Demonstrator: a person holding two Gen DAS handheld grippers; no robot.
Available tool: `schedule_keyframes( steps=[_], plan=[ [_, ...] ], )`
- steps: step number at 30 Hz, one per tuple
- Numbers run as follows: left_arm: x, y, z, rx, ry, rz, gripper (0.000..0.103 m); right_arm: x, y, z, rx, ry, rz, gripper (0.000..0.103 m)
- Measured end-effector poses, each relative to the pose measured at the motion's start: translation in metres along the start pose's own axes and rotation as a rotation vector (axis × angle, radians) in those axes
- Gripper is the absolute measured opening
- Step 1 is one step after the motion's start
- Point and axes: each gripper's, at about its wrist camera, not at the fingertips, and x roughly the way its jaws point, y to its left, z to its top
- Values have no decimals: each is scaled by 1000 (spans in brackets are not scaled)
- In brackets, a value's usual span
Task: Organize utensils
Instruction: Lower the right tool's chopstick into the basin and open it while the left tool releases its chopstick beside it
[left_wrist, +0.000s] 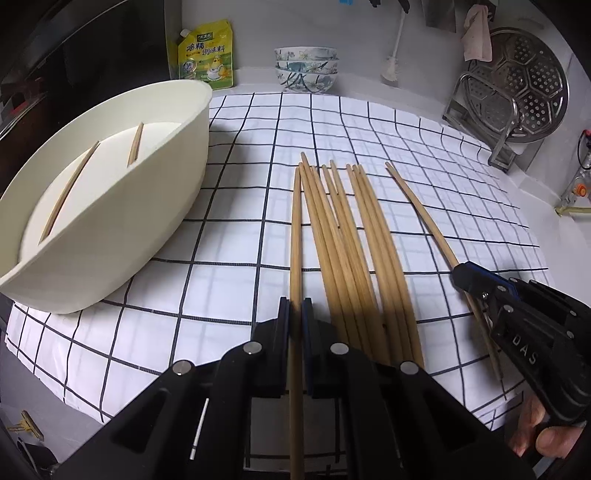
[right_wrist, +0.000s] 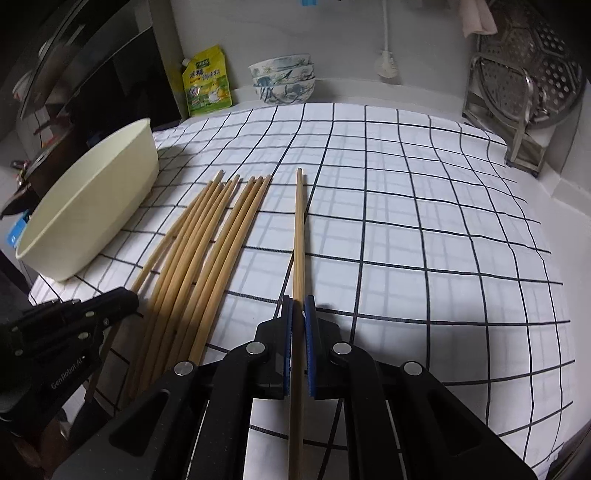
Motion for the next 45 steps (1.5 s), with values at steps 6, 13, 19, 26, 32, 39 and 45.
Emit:
schedule_keyframes(
  steps=[6,13,19,26,32,39,45],
  plan=[
    [-25,5,14,-4,-61,-41,7,-19,2,-1,88,-41,30,6],
    [-43,16,26,-11,-109,-95,7,-29,25,17,84,-75,31,6],
    [-61,27,36,-18,-154,-127,7,-41,43,31,64,-101,44,6],
    [-98,89,58,-93,-270,-53,7,-52,85,69,-5,-161,109,6],
    [-102,153,69,-144,-300,45,7,-23,152,100,-85,-137,206,6],
    [-72,210,78,-202,-246,89,7,27,225,125,-165,-23,265,6],
    [-47,231,79,-226,-186,81,7,64,253,132,-174,55,258,6]
  ],
)
